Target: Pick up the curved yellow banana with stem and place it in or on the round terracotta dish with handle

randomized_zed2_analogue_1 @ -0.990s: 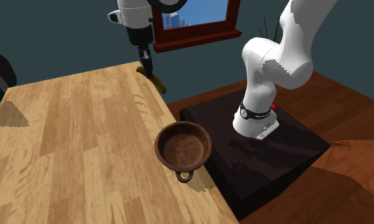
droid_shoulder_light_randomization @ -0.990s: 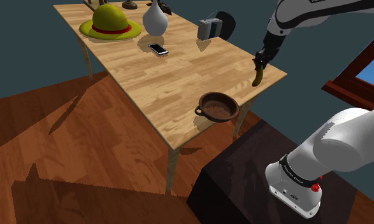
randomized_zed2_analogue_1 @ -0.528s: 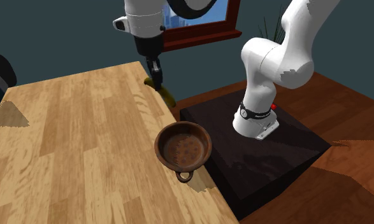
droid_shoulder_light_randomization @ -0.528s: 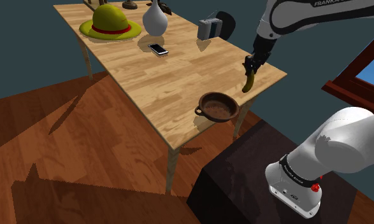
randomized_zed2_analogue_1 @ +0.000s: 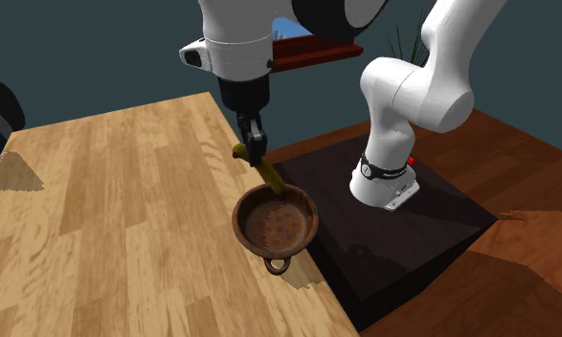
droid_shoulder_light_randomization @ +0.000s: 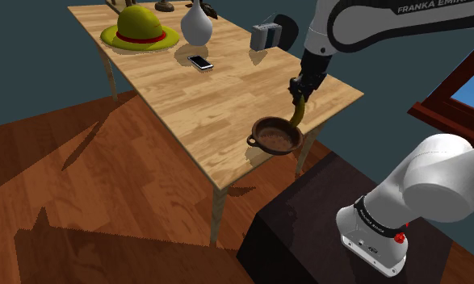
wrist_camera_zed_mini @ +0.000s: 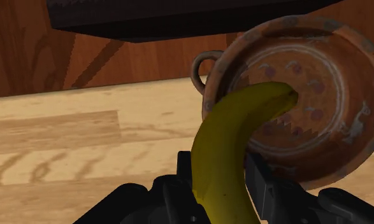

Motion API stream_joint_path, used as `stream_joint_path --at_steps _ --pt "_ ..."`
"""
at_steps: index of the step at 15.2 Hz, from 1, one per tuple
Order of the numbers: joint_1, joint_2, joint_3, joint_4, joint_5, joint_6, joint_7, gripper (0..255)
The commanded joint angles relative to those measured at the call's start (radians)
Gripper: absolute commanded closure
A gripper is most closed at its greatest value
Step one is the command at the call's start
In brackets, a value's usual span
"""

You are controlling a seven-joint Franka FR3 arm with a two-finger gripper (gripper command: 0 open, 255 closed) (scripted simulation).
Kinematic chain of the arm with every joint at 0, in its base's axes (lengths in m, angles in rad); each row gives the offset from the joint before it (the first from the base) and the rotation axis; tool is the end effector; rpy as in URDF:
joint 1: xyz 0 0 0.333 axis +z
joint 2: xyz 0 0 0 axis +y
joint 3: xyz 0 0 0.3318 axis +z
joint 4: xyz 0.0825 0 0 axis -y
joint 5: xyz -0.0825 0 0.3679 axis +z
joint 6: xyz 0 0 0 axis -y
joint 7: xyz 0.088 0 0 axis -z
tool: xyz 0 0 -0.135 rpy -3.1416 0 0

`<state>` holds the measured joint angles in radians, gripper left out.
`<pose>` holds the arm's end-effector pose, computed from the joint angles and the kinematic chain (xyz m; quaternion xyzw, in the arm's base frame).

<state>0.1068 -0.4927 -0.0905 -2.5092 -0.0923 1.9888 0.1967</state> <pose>0.3681 -0.0028 0.4421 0.9976 -0.0651 -0.0119 0.0220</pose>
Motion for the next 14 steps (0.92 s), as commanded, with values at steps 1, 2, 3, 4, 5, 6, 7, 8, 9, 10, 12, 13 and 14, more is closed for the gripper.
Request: stream_joint_path --at_steps 1,2,3,4,5,6,7,8,9,10,12,13,14 --pt "0.025 -0.002 0.039 0.005 0.022 -0.010 0.050 255" --pt "0.037 0.002 0.058 0.009 0.033 -0.011 0.074 255" --pt "0.049 0.007 0.077 0.014 0.044 -0.013 0.099 255" --pt "0.057 0.011 0.088 0.018 0.051 -0.013 0.113 255" --pt "0.056 0.015 0.088 0.007 0.050 0.001 0.114 255" --pt "0.056 0.019 0.088 -0.003 0.050 0.016 0.114 255" --pt "0.056 0.024 0.088 -0.013 0.050 0.031 0.115 255" --pt "0.056 0.029 0.088 -0.023 0.049 0.046 0.115 255" --pt "0.056 0.035 0.088 -0.032 0.049 0.061 0.116 255" --pt "0.056 0.040 0.088 -0.042 0.049 0.076 0.117 255" --pt "0.056 0.052 0.088 -0.060 0.048 0.106 0.118 255" --pt "0.056 0.059 0.088 -0.069 0.047 0.122 0.118 255" --pt "0.055 0.066 0.088 -0.078 0.047 0.137 0.119 255"
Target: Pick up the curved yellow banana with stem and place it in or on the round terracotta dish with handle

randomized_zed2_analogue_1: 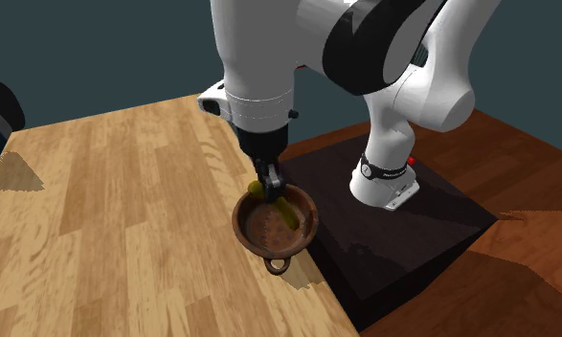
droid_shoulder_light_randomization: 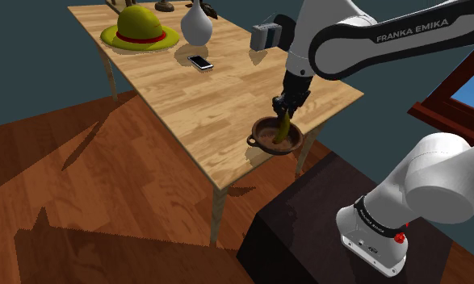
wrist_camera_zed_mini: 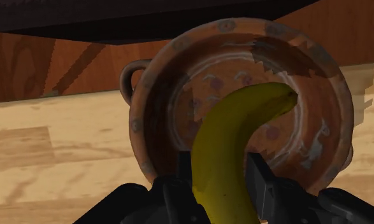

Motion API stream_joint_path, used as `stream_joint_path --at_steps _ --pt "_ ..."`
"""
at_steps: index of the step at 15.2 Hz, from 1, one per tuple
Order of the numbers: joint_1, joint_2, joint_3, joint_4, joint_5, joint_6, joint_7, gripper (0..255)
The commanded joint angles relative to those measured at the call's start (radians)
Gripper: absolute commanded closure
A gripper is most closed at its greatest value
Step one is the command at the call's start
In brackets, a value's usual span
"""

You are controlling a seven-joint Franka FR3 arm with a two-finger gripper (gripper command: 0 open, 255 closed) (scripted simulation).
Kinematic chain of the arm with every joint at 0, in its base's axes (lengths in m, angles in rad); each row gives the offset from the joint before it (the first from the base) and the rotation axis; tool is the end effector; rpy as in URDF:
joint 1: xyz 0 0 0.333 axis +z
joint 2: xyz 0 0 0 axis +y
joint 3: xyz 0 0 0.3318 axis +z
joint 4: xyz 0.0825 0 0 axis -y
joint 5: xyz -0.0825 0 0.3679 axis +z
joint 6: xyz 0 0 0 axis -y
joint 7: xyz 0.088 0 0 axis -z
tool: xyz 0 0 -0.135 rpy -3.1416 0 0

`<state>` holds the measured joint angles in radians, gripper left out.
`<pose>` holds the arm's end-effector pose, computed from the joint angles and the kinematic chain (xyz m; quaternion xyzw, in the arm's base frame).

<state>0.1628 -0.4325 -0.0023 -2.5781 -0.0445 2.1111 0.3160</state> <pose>0.3685 0.0565 0.4002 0.9975 -0.0658 -0.0124 0.0220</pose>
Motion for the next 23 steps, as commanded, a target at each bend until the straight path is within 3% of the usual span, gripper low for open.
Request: stream_joint_path --at_steps 1,5,13,14,19,23 --pt "-0.001 0.013 -0.001 -0.017 -0.001 0.030 0.000 255" --pt "-0.001 0.048 -0.001 -0.052 -0.003 0.100 0.003 255" --pt "-0.001 0.048 -0.001 -0.052 -0.004 0.100 0.003 255" --pt "-0.001 0.047 -0.001 -0.052 -0.004 0.100 0.003 0" --pt "-0.001 0.048 -0.001 -0.052 -0.004 0.100 0.003 0" --pt "0.002 -0.015 0.002 0.032 0.002 -0.046 0.001 0"
